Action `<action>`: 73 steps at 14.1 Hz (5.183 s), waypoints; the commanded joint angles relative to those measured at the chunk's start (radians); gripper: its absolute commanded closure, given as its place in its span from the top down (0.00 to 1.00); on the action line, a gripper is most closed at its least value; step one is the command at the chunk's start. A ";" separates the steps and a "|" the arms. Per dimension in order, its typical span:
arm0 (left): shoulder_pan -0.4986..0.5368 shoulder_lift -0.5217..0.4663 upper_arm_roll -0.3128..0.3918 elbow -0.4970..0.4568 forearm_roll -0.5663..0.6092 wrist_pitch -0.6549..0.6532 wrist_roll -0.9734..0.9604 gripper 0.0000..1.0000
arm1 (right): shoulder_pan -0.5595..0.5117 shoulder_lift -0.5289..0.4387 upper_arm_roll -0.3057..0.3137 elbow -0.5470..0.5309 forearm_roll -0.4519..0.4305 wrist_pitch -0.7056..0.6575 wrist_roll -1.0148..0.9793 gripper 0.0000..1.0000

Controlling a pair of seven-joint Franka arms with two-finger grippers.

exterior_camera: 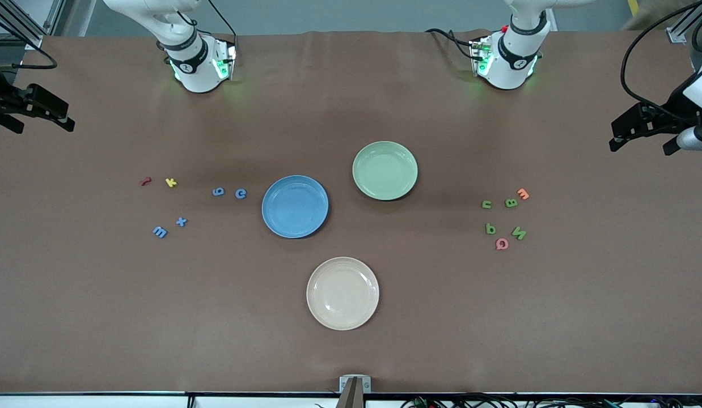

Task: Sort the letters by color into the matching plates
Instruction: 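Reach the right gripper to blue letters while the left gripper reaches green letters, then grasp the blue E with the right gripper while the left grasps green N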

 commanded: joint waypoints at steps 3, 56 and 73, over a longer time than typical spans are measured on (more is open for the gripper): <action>0.005 0.002 -0.003 0.008 0.006 -0.018 0.002 1.00 | -0.010 -0.020 0.004 -0.008 0.004 0.000 -0.016 1.00; -0.010 0.603 -0.018 -0.414 0.110 0.944 0.267 0.59 | -0.069 0.627 0.004 -0.436 -0.022 1.026 -0.001 0.86; -0.006 0.461 -0.091 -0.387 0.106 0.680 0.172 0.18 | -0.065 0.640 0.005 -0.436 -0.024 1.016 -0.001 0.42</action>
